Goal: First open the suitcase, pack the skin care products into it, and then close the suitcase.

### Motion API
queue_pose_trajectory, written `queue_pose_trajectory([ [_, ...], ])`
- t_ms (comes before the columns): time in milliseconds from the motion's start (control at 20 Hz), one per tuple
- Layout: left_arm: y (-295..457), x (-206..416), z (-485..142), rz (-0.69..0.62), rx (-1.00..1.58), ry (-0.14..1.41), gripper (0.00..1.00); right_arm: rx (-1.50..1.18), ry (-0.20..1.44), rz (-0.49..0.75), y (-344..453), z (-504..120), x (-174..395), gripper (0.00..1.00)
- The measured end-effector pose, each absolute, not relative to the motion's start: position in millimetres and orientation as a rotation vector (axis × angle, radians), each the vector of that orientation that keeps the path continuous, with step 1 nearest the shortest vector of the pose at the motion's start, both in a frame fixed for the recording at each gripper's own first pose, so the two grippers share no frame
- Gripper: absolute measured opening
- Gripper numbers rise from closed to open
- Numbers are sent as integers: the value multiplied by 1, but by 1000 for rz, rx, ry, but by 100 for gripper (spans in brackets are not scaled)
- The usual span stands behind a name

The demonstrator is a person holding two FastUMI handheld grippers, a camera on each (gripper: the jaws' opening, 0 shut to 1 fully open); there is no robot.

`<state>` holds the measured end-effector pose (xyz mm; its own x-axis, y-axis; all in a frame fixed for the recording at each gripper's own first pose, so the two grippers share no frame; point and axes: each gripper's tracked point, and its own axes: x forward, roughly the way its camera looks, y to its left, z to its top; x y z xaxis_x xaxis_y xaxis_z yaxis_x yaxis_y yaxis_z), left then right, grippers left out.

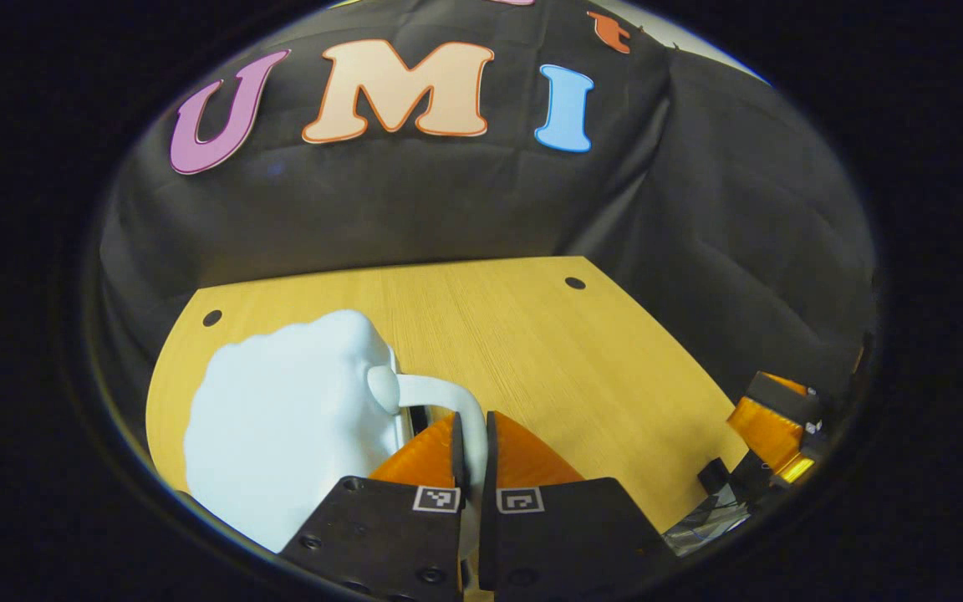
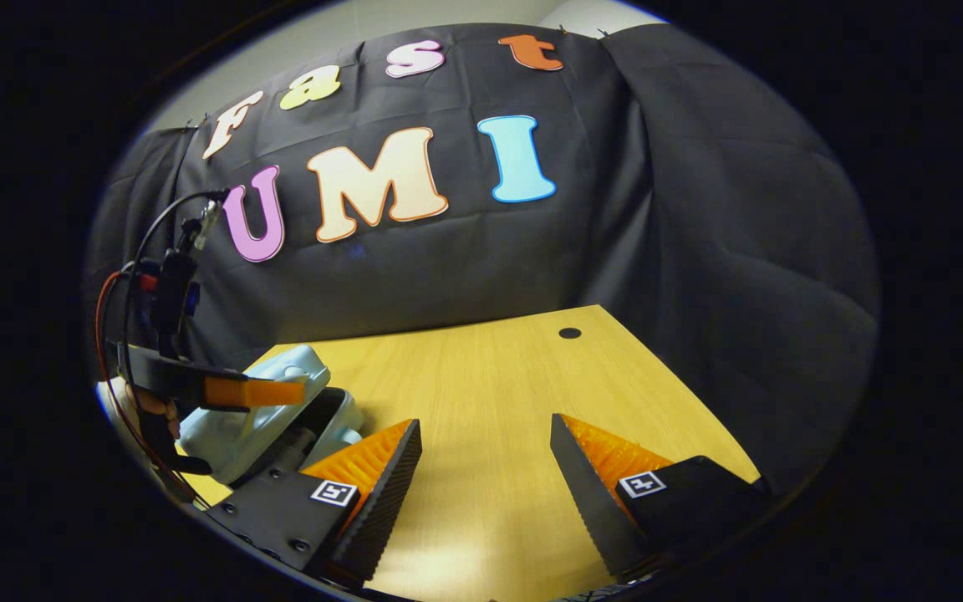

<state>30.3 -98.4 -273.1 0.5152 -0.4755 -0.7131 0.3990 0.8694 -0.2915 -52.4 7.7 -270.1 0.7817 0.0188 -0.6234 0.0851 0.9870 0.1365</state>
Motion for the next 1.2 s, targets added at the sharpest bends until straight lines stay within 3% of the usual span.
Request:
queue_pose_trajectory([
  [200,-112,13,-307,-515,-34,931,2,152,682,-47,-12,-272,-56,98],
  [300,-122,6,-320,-531,-39,949,7,149,674,-46,-19,-269,-54,98],
  [500,-141,12,-291,-525,8,803,89,145,629,-14,-23,-255,-40,98],
  [550,-145,15,-271,-508,11,720,98,142,603,-5,-24,-247,-34,98],
  [650,-146,28,-222,-450,-20,539,93,140,531,11,-23,-225,-18,98],
  [800,-120,46,-131,-342,-81,294,100,101,396,29,-16,-179,7,98],
  [900,-89,45,-89,-296,-75,211,95,80,275,34,-6,-137,21,98],
  [1050,-53,49,-46,-240,-38,117,94,85,134,36,11,-81,33,96],
  [1200,-27,47,-23,-212,-29,67,99,106,89,39,32,-56,35,98],
])
